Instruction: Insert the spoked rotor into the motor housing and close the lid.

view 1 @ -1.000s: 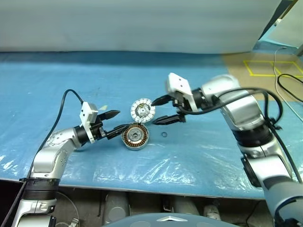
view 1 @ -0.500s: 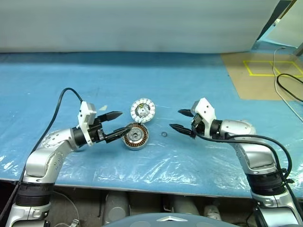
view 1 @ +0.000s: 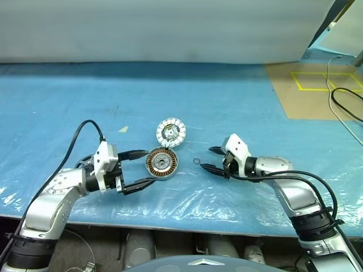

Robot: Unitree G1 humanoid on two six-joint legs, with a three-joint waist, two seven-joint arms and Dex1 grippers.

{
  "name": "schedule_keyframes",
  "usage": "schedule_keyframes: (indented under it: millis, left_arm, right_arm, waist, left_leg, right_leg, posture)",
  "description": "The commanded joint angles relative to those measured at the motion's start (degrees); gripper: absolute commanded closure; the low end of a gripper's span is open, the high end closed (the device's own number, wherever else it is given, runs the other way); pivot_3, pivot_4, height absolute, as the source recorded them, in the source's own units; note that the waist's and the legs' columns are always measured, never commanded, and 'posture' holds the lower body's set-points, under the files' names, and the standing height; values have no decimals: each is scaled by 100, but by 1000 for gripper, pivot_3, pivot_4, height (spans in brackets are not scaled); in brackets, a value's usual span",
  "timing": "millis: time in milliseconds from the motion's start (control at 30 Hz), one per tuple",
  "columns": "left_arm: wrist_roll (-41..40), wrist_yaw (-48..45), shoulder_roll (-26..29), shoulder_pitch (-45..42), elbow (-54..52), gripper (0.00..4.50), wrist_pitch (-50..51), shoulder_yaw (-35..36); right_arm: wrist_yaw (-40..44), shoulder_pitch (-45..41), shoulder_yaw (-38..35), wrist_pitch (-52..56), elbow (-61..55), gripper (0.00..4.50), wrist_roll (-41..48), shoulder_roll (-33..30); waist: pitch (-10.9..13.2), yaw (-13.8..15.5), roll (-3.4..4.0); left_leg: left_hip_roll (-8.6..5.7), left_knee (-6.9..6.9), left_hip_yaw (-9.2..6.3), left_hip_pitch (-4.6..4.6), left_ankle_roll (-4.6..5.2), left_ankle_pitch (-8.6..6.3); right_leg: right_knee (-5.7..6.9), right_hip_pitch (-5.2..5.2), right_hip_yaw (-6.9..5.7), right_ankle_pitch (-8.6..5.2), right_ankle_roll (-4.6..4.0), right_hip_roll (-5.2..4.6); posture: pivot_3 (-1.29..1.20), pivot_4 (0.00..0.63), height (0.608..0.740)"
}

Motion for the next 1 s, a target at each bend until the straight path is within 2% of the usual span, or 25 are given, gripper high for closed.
schedule_keyframes:
  millis: [33, 200, 367, 900, 1000]
  left_arm:
    - [175, -116, -9, 43, -59, 0, -547, -26]
    - [179, 49, -147, -102, -44, 0, -592, -159]
    - [96, 308, -157, -206, -341, 0, -213, -292]
    - [1, 832, -12, -303, -1074, 0, 611, -374]
    - [-37, 943, 10, -254, -1249, 0, 727, -375]
  right_arm:
    - [268, -196, 134, -107, -11, 914, 119, -79]
    - [503, -484, 374, -444, 470, 914, 17, -71]
    - [577, -729, 601, -851, 899, 914, -202, -60]
    - [689, -815, 1000, -1578, 1524, 914, -678, 38]
    - [665, -791, 987, -1615, 1548, 1546, -708, 37]
  waist:
    - [0, 4, 0]
    - [1, 8, 2]
    - [0, -4, 2]
    - [0, -9, 1]
    - [0, -9, 1]
  left_leg:
    - [2, 0, 0, 1, 1, -1]
    - [0, 1, 1, 5, 2, -1]
    - [1, 2, 2, 5, 1, 0]
    - [1, 12, 4, 10, 1, 1]
    - [1, 12, 4, 10, 1, 1]
  right_leg:
    - [0, 1, -1, 0, 0, 0]
    - [2, 6, -1, 0, 0, -1]
    - [7, 4, -1, 1, -1, -1]
    - [18, 7, 0, 1, -1, -1]
    - [19, 8, 0, 1, -1, -1]
  posture:
    - [0, 150, 740]
    - [0, 150, 740]
    - [0, 150, 740]
    - [0, 150, 740]
    - [0, 150, 740]
